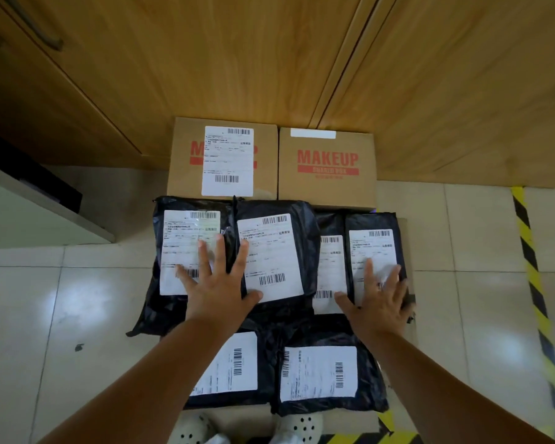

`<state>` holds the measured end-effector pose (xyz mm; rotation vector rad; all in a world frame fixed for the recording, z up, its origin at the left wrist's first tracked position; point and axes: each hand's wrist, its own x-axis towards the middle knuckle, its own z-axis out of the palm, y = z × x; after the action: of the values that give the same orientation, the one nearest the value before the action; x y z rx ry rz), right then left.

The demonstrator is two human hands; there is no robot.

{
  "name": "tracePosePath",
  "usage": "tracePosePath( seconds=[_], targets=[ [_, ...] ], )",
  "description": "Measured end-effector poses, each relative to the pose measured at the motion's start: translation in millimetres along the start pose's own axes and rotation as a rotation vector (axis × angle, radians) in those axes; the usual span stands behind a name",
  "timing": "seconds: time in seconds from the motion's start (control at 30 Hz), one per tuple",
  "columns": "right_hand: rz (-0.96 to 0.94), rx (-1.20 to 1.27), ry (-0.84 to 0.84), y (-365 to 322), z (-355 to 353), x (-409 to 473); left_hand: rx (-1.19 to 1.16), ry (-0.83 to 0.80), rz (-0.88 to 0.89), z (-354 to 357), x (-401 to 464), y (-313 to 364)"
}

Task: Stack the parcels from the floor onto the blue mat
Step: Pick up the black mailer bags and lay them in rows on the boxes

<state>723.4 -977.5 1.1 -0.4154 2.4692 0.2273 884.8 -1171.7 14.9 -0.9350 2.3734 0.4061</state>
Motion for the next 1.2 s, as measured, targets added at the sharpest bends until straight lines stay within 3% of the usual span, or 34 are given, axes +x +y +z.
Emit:
tracePosePath(
  seconds=[0.4,0.5,0.6,0.7,0.9,1.1,1.2],
  targets=[
    [0.004,-0.015,-0.024,0.4,5.9,1.2,-0.046,0.038,-0.006,0.6,-3.1,0.5],
    [0.014,-0.012,-0.042,-1.1,4.5,2.4,-0.045,0.129,0.011,2.7,-18.0,6.2],
    [-0.016,0.044,-0.055,4.8,1.4,-2.1,-0.077,0.320,0.128,26.2,-54.0,16.6],
    [-0.076,0.106,0.093,21.8,8.3,-17.7,-0.104,0.429,0.253,62.7,-87.0,21.5],
    [0.015,0.293,0.331,60.8,62.6,-69.0,-0.073,0.264,0.342,125.7,-123.5,37.5],
    [0.235,0.752,0.044,64.5,93.7,-84.0,-0.006,0.189,0.331,157.4,-121.0,40.9],
    [0.209,0.766,-0.019,65.4,95.6,-79.1,0.016,0.211,0.339,163.9,-118.0,41.5]
  ],
)
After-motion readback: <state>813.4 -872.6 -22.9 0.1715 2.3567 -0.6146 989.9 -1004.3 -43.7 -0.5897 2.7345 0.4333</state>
